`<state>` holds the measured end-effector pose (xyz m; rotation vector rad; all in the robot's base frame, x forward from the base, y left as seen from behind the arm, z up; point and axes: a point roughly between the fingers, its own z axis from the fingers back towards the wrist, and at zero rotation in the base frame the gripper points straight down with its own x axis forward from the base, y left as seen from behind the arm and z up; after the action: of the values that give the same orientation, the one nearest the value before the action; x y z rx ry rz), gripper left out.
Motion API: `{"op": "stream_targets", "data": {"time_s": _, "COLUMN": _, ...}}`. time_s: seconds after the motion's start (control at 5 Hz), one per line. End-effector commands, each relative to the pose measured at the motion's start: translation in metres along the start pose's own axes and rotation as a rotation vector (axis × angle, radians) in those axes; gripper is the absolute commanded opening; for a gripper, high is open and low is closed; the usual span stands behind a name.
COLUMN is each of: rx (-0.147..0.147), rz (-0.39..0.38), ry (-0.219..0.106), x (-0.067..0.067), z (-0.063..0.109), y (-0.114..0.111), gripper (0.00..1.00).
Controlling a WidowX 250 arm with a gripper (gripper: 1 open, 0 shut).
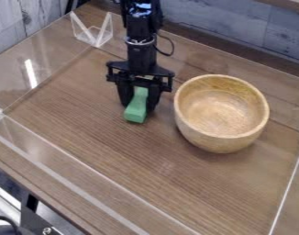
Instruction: Put green stick into wooden bowl
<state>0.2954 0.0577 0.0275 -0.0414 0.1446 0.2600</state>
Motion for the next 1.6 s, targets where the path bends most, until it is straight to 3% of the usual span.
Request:
{"op": "stream_targets", "data": {"time_s": 0.0, "rx": -0.008, "rz": 0.01, "ry": -0.097, "x": 0.009, "z": 0.032, "y": 0.001, "gripper": 0.0}}
{"op": "stream_targets", "data": {"time_s": 1.4, "rx": -0.019, "rz": 0.024, "ry": -0.093, "x": 0.009, "z": 0.044, "y": 0.0, "gripper": 0.0}}
